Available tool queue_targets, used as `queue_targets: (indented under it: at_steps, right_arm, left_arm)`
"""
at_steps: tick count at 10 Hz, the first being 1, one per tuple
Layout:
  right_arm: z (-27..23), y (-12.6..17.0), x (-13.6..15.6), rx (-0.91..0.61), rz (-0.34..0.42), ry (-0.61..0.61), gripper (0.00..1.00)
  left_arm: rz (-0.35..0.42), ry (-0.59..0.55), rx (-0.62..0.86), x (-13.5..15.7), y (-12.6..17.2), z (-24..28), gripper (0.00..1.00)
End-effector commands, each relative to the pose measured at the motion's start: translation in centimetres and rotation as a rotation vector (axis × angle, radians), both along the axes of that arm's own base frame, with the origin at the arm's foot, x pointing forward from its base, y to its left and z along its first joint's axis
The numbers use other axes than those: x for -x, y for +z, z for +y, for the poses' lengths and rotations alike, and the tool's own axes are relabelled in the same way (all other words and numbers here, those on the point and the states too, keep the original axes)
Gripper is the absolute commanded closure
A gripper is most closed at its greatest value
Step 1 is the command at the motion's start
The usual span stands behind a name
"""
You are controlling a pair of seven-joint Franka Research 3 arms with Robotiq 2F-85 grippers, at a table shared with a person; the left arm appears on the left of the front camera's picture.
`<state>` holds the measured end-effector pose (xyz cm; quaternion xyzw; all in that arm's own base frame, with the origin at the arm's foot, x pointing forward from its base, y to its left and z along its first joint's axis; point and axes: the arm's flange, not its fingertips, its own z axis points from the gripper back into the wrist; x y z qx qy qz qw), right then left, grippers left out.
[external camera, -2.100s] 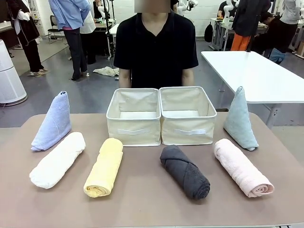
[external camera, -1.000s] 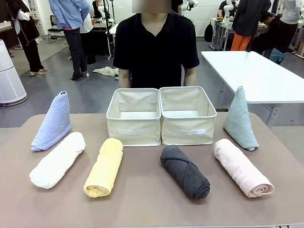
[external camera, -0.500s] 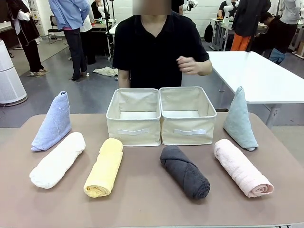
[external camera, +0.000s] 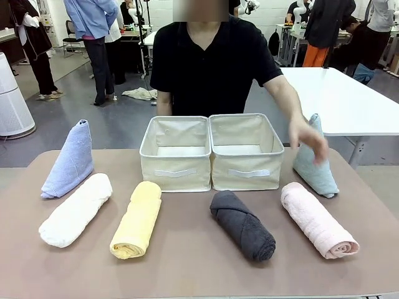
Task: Sort the towels based on their folding style.
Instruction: Pick up one triangle-folded towel and place it in the left Fabric basket.
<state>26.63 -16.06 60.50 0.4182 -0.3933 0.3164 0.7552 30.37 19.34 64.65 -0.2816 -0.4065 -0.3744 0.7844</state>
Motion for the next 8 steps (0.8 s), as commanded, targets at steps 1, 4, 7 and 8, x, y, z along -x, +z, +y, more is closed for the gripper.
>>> queue_targets:
  at_steps: [1,4,7,8]
  right_arm:
    - [-0.2,0.0,0.0,-0.008,0.000,0.015,0.00]
    - [-0.2,0.0,0.0,-0.008,0.000,0.015,0.00]
    - [-0.2,0.0,0.0,-0.008,0.000,0.015,0.00]
    - [-0.2,0.0,0.0,-0.008,0.000,0.015,0.00]
  left_arm:
    - [-0.002,-0.004,0.004,0.1,0.1,0.1,0.00]
    - [0.061,0.055,-0.113,-3.4,-0.4,-2.4,0.00]
    - [0.262,0.104,-0.474,-12.5,-3.5,-10.1,0.00]
    - [0.314,0.112,-0.579,-14.9,-5.1,-12.1,0.00]
